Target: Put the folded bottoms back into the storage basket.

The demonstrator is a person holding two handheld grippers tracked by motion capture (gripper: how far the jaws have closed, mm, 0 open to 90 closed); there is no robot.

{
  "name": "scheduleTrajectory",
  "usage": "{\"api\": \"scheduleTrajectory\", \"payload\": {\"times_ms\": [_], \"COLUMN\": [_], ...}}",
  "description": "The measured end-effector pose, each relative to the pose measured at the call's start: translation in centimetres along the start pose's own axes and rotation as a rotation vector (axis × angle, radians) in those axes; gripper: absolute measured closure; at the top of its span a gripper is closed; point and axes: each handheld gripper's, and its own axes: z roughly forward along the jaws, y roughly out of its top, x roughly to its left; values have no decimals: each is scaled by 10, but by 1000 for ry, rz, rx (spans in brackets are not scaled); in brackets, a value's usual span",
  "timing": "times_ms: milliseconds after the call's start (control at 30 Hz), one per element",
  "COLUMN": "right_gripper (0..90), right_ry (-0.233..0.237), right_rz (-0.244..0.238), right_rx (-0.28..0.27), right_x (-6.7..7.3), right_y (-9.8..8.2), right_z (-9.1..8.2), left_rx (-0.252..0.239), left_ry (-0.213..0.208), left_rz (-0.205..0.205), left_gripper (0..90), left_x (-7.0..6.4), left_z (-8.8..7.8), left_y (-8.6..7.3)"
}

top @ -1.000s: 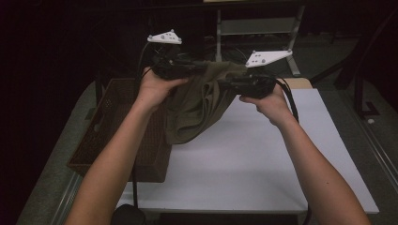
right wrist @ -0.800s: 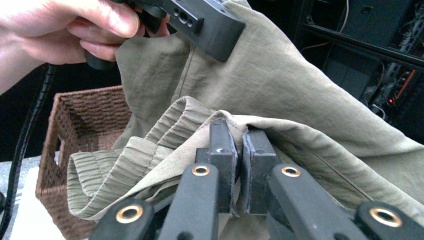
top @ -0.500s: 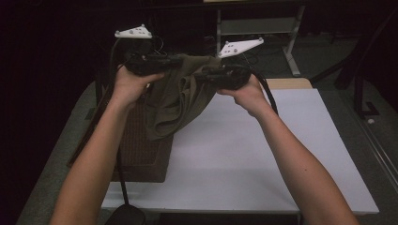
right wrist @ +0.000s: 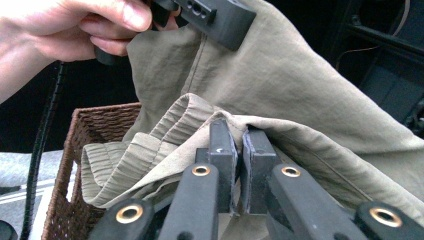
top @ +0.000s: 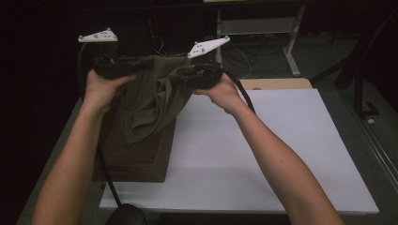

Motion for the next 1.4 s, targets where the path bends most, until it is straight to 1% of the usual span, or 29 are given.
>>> {"api": "scheduleTrajectory", "payload": {"times_ms": [167,300,533,733,833,1000,1100,1267,1300,1400], "right_gripper": [849,849,849,849,849,849,849,849,849,849], "right_ry": [26,48,86,114,127,144,156,174,178,188], "right_rz": [-6,0,5,12,16,17,11,9,8,14], "right_rx": [16,25,37,63,73,105,124,151,159,181], "right_x": [5,9,15,20,22,28,32,39,40,41], "right_y": [3,3,1,-4,-7,-13,-16,-24,-26,-34], "right_z": [22,38,66,86,94,107,114,123,125,131], "left_rx": [11,18,23,43,51,69,89,121,127,146], "left_ry": [39,70,108,137,151,181,199,235,248,267], "left_rz": [-25,-45,-83,-100,-114,-140,-152,-176,-180,-185], "left_gripper": [842,842,842,842,842,842,842,842,843,843], "left_x": [14,24,38,48,52,61,66,75,77,80], "left_z": [-17,-30,-48,-58,-61,-67,-68,-66,-65,-63], "left_y": [-14,-26,-44,-57,-64,-78,-88,-101,-104,-109]}}
